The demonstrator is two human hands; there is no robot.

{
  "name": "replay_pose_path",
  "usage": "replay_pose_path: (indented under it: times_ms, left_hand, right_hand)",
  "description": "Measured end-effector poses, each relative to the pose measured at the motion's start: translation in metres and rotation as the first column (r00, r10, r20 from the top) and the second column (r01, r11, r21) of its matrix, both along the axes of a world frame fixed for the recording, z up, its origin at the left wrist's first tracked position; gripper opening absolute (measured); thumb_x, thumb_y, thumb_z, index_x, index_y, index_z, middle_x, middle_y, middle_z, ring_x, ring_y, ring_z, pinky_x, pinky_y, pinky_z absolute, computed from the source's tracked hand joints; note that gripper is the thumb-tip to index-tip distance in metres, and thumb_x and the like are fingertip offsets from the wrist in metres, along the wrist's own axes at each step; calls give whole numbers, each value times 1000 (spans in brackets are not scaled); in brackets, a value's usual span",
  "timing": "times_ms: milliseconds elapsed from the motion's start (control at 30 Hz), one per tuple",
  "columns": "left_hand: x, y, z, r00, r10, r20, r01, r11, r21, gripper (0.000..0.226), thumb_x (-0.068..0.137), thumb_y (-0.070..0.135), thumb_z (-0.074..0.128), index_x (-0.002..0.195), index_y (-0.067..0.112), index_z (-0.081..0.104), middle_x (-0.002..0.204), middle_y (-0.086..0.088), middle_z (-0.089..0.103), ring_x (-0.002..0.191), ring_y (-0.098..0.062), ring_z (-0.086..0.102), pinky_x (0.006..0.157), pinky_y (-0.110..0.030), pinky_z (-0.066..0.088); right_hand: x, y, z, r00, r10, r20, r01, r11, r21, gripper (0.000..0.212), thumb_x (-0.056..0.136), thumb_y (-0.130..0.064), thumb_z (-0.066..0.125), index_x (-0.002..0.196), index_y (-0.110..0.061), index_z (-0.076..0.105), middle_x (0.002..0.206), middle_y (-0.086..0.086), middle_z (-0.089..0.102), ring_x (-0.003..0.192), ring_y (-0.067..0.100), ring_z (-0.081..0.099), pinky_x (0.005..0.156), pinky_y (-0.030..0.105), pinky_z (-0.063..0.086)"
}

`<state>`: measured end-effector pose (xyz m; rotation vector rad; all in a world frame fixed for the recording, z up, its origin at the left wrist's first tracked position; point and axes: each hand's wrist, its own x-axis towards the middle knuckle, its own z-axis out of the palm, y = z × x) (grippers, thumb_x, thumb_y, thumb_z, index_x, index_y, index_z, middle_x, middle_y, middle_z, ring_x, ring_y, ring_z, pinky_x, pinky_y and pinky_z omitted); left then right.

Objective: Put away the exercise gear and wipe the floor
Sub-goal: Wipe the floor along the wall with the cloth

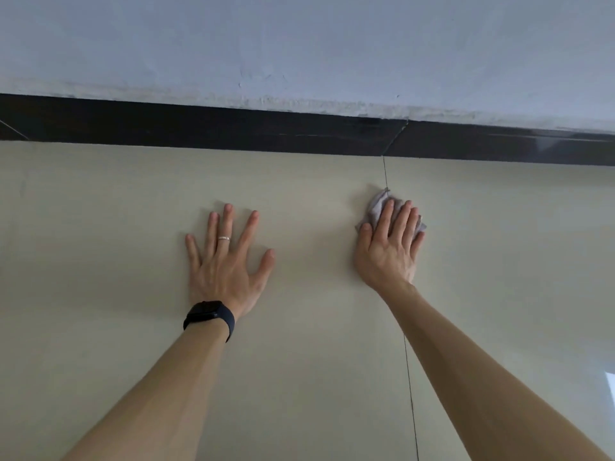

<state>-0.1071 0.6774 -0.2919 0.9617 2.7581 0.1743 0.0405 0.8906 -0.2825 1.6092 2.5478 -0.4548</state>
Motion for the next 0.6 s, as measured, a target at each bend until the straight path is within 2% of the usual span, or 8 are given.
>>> replay_pose_path:
  times_ms: [100, 167, 233, 333, 400, 467, 533, 600]
  left_hand:
    - [1, -1, 1, 1000, 17, 7, -17, 1000, 11, 69, 92, 69, 19, 154, 48, 0, 166, 7, -10, 153, -19, -5, 120, -57, 3]
    - [1, 0, 1, 1000, 15, 14, -15, 1000, 0, 69, 91, 69, 19, 154, 48, -1, 166, 7, -10, 153, -19, -5, 121, -57, 3]
    - [1, 0, 2, 1000, 13, 14, -13, 1000, 2, 69, 92, 69, 21, 154, 48, 0, 166, 7, -11, 153, -19, -4, 121, -57, 3]
    - [0, 1, 2, 1000, 8, 18, -9, 1000, 19, 71, 91, 69, 26, 155, 47, 4, 166, 6, -8, 153, -21, -1, 120, -57, 2]
    - [1, 1, 1, 1000, 7, 11, -7, 999, 31, 71, 90, 69, 28, 155, 47, 5, 166, 6, -6, 153, -21, 1, 120, -56, 2]
    - [0, 2, 1, 1000, 6, 6, -6, 999, 33, 72, 90, 69, 27, 154, 48, 4, 166, 6, -7, 153, -20, 1, 121, -56, 1]
    - [-2, 1, 0, 1000, 9, 10, -10, 999, 39, 71, 91, 68, 26, 154, 48, 2, 166, 6, -7, 153, -20, -1, 121, -56, 1]
    - [-3, 1, 0, 1000, 5, 9, -5, 999, 46, 68, 93, 64, 25, 154, 47, 2, 166, 6, -7, 153, -20, -2, 121, -56, 1]
  right_hand:
    - [-6, -25, 0, 963, 269, -14, -267, 960, 80, 64, 104, -45, 17, 159, -17, 0, 166, 9, -10, 153, 25, -14, 123, 48, -8]
    - [-3, -16, 4, 836, 549, -14, -547, 835, 63, 64, 104, -48, 15, 160, -18, 4, 166, 5, -7, 153, 22, -11, 124, 45, -6]
    - [-7, 17, 5, 804, 595, -17, -592, 802, 82, 65, 103, -50, 16, 160, -19, 7, 167, 5, -2, 154, 21, -7, 124, 44, -3]
    - [-39, 63, 5, 989, 143, -35, -143, 990, -3, 68, 104, -48, 21, 159, -16, 1, 166, 9, -10, 153, 23, -12, 123, 47, -7]
    - [-71, 68, 4, 977, -205, -62, 203, 978, -38, 69, 104, -44, 24, 159, -10, -1, 166, 14, -12, 152, 26, -15, 122, 51, -9]
    - [-101, 47, 3, 955, -289, -64, 287, 957, -25, 70, 104, -42, 26, 158, -6, 0, 165, 19, -10, 152, 31, -14, 121, 53, -10]
    - [-112, 14, 3, 998, -34, -48, 33, 999, -20, 71, 104, -44, 25, 158, -6, -1, 164, 19, -12, 152, 32, -14, 119, 51, -13]
    - [-100, -9, 5, 896, 445, 1, -445, 896, -8, 68, 105, -48, 20, 159, -15, -5, 164, 11, -17, 151, 27, -19, 119, 46, -16]
